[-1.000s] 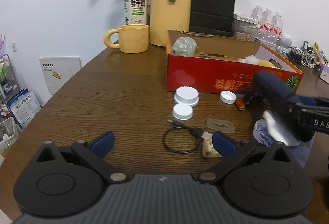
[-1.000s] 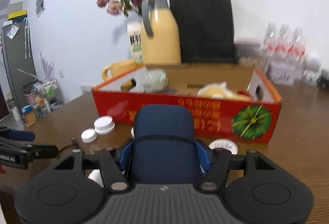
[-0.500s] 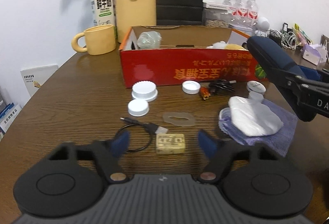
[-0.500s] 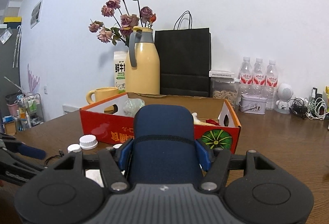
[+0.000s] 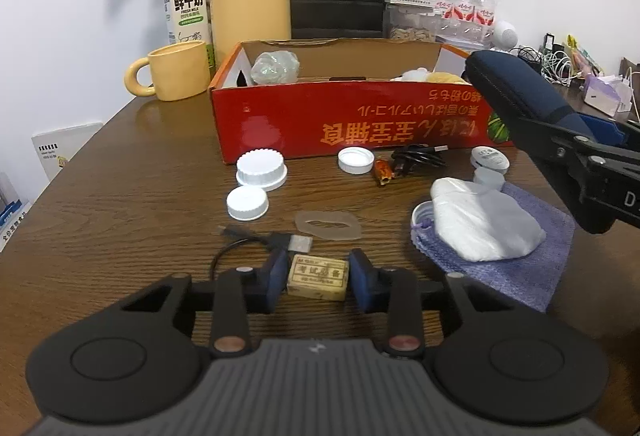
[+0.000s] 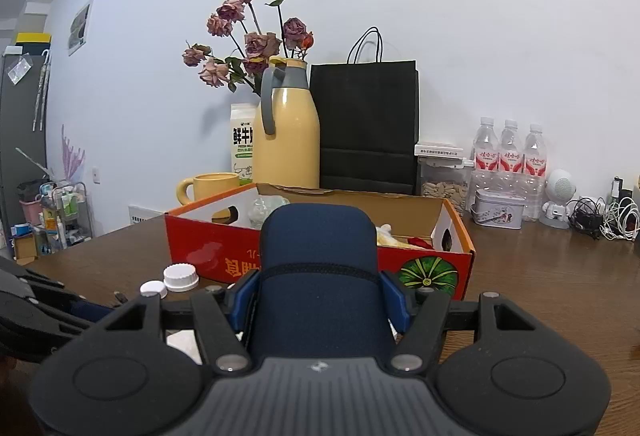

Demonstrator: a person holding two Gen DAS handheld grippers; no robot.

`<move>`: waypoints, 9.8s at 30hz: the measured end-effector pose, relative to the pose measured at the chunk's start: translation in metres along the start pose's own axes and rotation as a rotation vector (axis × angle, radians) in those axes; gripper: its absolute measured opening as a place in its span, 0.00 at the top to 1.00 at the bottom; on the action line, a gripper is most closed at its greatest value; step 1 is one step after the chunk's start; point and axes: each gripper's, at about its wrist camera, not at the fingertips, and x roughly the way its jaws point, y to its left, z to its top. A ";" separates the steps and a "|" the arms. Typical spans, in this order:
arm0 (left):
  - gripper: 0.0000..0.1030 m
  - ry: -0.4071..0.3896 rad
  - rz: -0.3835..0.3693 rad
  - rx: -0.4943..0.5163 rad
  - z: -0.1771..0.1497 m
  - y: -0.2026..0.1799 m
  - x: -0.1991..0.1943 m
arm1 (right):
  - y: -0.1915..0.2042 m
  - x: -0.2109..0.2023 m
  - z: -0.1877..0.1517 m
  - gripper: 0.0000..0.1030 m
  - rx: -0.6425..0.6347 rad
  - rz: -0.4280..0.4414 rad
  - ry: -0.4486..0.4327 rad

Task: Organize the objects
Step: 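Grasp the dark blue glasses case with the right gripper while the left grasps the small beige box, then carry the glasses case and beige box into the box and open both grippers, then move the right gripper to the white cloth bundle and close on it, then hold the white bundle in the right gripper while the left grasps the black USB cable, then carry the white bundle and USB cable into the box and open both grippers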

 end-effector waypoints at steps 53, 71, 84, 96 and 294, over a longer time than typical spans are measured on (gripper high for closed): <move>0.70 -0.197 -0.039 0.008 0.043 -0.003 -0.023 | 0.006 0.005 0.024 0.39 -0.033 0.027 -0.030; 0.70 -0.259 0.003 -0.083 0.172 0.005 0.084 | -0.038 0.149 0.086 0.39 0.026 -0.139 0.042; 0.00 -0.205 0.036 -0.086 0.175 0.008 0.129 | -0.080 0.192 0.072 0.08 0.085 -0.181 0.140; 0.00 -0.241 0.070 -0.083 0.175 0.006 0.111 | -0.065 0.174 0.081 0.00 0.055 -0.155 0.097; 0.00 -0.281 0.001 -0.081 0.169 0.017 0.089 | -0.034 0.174 0.076 0.00 0.095 0.064 0.149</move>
